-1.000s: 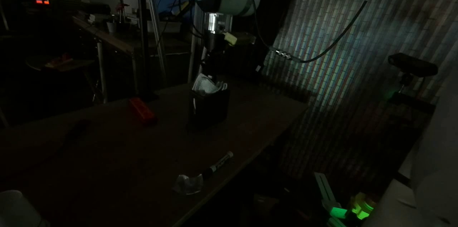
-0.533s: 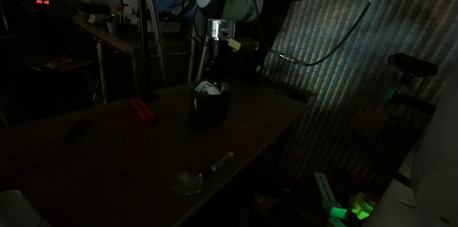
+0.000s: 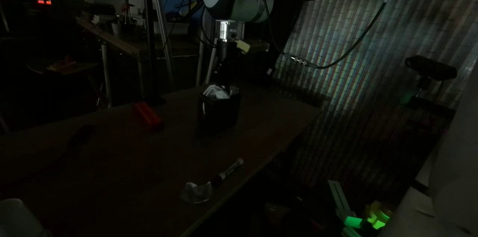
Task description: Put the white cloth inside the black object
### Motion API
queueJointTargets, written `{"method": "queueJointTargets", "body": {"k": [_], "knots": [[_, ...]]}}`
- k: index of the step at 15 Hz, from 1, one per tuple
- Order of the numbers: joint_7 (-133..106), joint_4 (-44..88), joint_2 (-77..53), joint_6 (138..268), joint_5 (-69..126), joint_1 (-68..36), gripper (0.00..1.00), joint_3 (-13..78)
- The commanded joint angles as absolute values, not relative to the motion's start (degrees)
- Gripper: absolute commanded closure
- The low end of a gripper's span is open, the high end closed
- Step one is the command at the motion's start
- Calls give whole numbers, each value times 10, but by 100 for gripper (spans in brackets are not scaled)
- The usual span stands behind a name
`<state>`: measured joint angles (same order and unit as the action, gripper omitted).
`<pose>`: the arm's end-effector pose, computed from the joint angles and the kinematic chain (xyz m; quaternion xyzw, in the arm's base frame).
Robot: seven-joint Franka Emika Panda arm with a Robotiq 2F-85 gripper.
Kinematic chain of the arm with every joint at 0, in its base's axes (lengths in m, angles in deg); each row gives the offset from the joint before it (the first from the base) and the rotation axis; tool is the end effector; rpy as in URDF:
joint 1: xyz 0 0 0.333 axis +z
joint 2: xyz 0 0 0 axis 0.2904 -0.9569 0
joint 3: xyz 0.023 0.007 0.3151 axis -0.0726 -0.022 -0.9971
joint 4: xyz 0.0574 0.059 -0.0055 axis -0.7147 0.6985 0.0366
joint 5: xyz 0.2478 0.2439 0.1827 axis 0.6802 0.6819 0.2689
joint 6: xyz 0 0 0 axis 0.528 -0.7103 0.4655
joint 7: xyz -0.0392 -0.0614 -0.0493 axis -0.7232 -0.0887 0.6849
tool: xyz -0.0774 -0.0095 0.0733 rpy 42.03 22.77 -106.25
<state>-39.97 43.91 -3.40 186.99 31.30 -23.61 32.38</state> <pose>0.5652 -0.1014 0.3877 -0.9945 -0.0993 0.0311 0.0063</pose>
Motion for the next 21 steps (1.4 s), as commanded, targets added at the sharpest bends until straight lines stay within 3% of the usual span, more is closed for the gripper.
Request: {"method": "queueJointTargets", "body": {"k": [1,21], "knots": [[-350,422,-41,1894,267,-223,100,325],[-291,383,-125,1900,226,-212,100,314]]}}
